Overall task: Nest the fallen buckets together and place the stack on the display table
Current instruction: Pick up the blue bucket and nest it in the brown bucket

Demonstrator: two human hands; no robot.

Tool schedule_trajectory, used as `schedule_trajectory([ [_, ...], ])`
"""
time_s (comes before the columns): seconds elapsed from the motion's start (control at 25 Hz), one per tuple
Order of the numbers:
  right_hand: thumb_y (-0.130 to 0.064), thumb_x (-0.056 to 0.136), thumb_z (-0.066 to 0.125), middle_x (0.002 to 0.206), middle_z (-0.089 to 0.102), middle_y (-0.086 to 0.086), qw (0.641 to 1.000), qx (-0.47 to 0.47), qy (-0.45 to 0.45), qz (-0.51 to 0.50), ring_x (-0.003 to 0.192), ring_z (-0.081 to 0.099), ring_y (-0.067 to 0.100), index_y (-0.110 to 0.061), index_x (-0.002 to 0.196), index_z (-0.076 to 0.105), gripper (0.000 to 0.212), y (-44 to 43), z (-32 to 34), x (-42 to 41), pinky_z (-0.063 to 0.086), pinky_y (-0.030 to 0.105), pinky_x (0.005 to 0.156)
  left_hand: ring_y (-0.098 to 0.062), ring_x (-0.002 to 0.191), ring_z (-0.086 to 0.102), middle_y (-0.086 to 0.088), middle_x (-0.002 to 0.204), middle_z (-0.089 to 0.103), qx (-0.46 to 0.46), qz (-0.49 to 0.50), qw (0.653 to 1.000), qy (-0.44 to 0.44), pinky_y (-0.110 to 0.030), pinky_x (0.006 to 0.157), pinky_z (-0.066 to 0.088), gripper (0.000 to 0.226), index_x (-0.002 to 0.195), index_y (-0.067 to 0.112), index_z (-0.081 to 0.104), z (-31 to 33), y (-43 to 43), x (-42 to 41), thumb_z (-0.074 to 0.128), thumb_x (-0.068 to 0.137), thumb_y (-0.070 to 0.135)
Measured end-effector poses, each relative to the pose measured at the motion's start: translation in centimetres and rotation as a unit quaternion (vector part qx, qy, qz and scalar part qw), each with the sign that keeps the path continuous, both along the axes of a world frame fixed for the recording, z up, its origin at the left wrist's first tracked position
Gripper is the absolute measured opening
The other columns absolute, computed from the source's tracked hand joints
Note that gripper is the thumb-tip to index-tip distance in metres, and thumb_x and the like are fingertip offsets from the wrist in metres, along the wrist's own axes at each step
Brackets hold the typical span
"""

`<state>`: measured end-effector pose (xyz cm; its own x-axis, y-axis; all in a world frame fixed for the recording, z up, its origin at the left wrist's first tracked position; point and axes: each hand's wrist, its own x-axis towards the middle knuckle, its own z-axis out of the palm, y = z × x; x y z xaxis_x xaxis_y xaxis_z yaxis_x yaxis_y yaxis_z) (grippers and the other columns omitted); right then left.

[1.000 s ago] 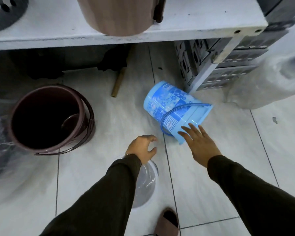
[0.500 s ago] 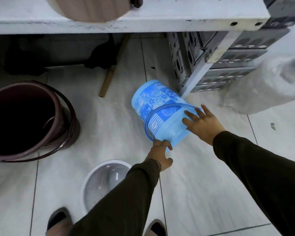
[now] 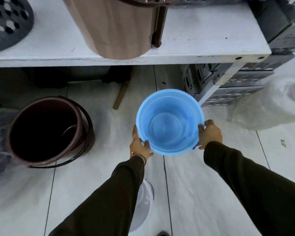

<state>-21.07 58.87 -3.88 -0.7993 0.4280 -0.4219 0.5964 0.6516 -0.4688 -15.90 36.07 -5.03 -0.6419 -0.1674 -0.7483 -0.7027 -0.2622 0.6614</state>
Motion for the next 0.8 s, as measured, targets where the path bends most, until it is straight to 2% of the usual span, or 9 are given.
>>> schedule_trajectory([
  [0.08,-0.037,0.099,0.045,0.094,0.068,0.015,0.999,-0.006,-0.003,-0.041,0.07,0.072,0.037,-0.022,0.098,0.042,0.015,0.4,-0.9,0.4,0.063,0.051,0.071,-0.037,0.115,0.054,-0.008,0.13,0.046,0.014,0.022,1.0,0.003,-0.051,0.08,0.055,0.075,0.15,0.044,0.029,0.0,0.3,-0.9,0.054,0.096,-0.001],
  [0.16,-0.037,0.097,0.049,0.098,0.069,0.014,0.997,-0.034,-0.025,-0.07,0.071,0.074,0.034,-0.022,0.103,0.044,0.017,1.1,-1.0,0.5,0.063,0.051,0.073,-0.037,0.107,0.059,-0.009,0.129,0.051,-0.016,-0.009,1.0,0.001,-0.052,0.079,0.057,0.072,0.148,0.044,0.032,-0.2,0.4,-1.6,0.057,0.095,0.002],
  [0.24,-0.039,0.092,0.058,0.107,0.067,0.015,0.991,-0.068,-0.073,-0.084,0.086,0.072,0.036,-0.015,0.118,0.047,0.036,1.5,-1.0,0.4,0.061,0.055,0.078,-0.041,0.101,0.065,-0.01,0.127,0.056,-0.047,-0.024,0.999,-0.015,-0.052,0.077,0.059,0.071,0.147,0.047,0.032,-0.1,0.4,-2.3,0.059,0.095,0.007],
  [0.32,-0.036,0.093,0.063,0.106,0.062,0.017,0.966,-0.162,-0.144,-0.14,0.094,0.066,0.04,-0.005,0.13,0.047,0.051,1.0,-1.0,1.0,0.06,0.057,0.075,-0.041,0.095,0.07,-0.01,0.125,0.06,-0.067,-0.033,0.997,-0.031,-0.046,0.064,0.063,0.072,0.146,0.049,0.031,0.3,0.7,-2.8,0.061,0.093,0.01],
  [0.4,-0.019,0.098,0.058,0.102,0.06,0.017,0.919,-0.288,-0.181,-0.201,0.087,0.066,0.039,-0.002,0.134,0.046,0.041,-0.3,-0.9,2.2,0.059,0.05,0.071,-0.04,0.096,0.07,-0.008,0.125,0.059,-0.071,-0.055,0.995,-0.044,-0.035,0.048,0.061,0.072,0.145,0.05,0.032,0.7,1.1,-3.0,0.061,0.092,0.01],
  [0.52,0.003,0.098,0.05,0.091,0.062,0.012,0.89,-0.347,-0.128,-0.269,0.081,0.065,0.034,0.0,0.133,0.048,0.035,-1.5,-0.9,3.7,0.057,0.047,0.081,-0.041,0.099,0.069,-0.008,0.129,0.057,-0.067,-0.085,0.992,-0.061,-0.032,0.041,0.058,0.072,0.143,0.049,0.034,1.0,1.1,-2.8,0.056,0.091,0.004],
  [0.6,0.007,0.097,0.049,0.103,0.062,0.015,0.882,-0.349,-0.099,-0.302,0.086,0.064,0.035,0.002,0.133,0.048,0.036,-1.7,-1.3,4.4,0.056,0.046,0.083,-0.042,0.098,0.069,-0.011,0.13,0.058,-0.056,-0.079,0.993,-0.068,-0.032,0.04,0.057,0.073,0.143,0.047,0.035,1.3,0.8,-2.0,0.054,0.091,0.0],
  [0.72,0.006,0.092,0.055,0.128,0.058,0.021,0.886,-0.322,-0.077,-0.323,0.095,0.064,0.041,0.001,0.133,0.046,0.042,-2.4,-0.9,6.8,0.061,0.044,0.064,-0.038,0.09,0.073,-0.014,0.122,0.064,-0.038,-0.056,0.996,-0.058,-0.031,0.043,0.058,0.072,0.145,0.045,0.034,3.3,-0.5,1.1,0.057,0.092,0.003],
  [0.8,0.005,0.09,0.061,0.134,0.053,0.021,0.892,-0.305,-0.032,-0.331,0.106,0.063,0.045,-0.004,0.133,0.042,0.048,-3.6,1.2,9.1,0.062,0.04,0.052,-0.033,0.079,0.075,-0.016,0.116,0.069,-0.031,-0.044,0.998,-0.034,-0.032,0.046,0.059,0.07,0.146,0.045,0.033,5.0,-1.6,3.9,0.057,0.094,0.005],
])
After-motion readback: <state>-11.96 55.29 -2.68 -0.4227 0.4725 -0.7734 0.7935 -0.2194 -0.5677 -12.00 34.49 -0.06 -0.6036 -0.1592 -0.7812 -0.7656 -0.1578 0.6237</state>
